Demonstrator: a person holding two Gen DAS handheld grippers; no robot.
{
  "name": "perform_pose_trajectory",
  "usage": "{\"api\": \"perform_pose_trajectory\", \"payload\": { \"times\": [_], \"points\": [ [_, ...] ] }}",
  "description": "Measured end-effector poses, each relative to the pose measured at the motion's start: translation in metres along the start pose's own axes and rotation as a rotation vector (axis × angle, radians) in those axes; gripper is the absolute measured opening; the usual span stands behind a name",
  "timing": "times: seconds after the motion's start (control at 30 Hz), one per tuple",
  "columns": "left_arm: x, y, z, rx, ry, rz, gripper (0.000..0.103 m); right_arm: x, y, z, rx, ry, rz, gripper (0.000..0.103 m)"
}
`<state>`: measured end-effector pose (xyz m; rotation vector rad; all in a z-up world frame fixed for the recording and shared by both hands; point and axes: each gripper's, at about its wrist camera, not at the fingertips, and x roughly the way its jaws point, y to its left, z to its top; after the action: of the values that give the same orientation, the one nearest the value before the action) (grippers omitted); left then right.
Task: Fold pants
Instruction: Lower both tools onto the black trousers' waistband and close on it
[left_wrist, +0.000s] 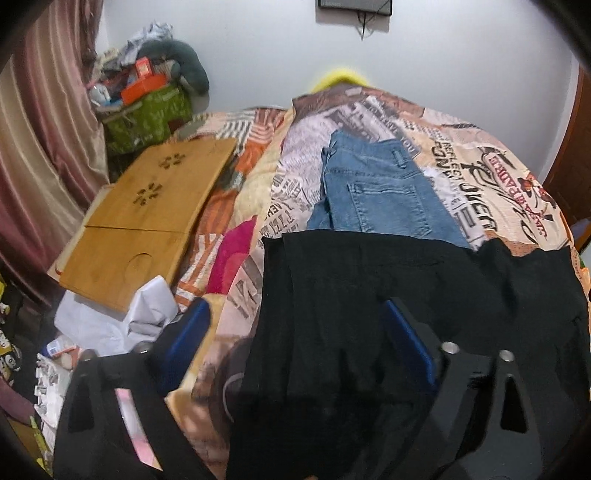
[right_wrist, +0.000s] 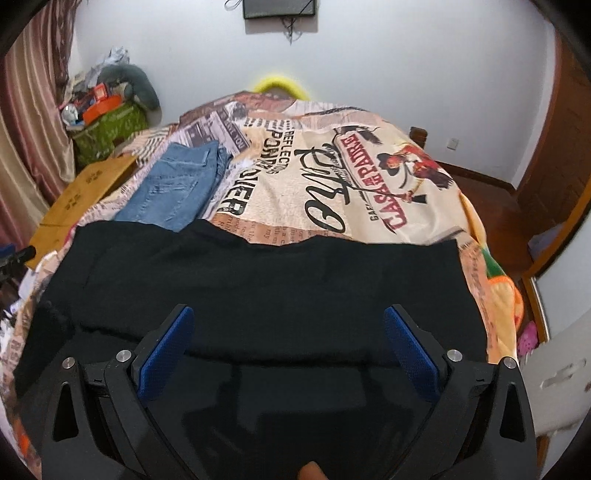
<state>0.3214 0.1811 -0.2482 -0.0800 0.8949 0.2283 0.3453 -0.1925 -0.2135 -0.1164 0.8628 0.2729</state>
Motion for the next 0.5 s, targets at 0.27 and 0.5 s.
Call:
{"api": "perform_pose_trajectory", "payload": {
  "times": [0.27, 0.5],
  "points": [
    [0.064, 0.024, 0.023, -0.095, 0.142, -0.091, 0.063, 0.042, 0.006, 0.033, -0.108, 0.009, 0.064, 0.094],
    [0.108, 0.034, 0.028, -0.122, 0.24, -0.138, 0.057, 0.08, 0.015, 0.056, -0.176, 0.027, 0.162, 0.093]
  ]
}}
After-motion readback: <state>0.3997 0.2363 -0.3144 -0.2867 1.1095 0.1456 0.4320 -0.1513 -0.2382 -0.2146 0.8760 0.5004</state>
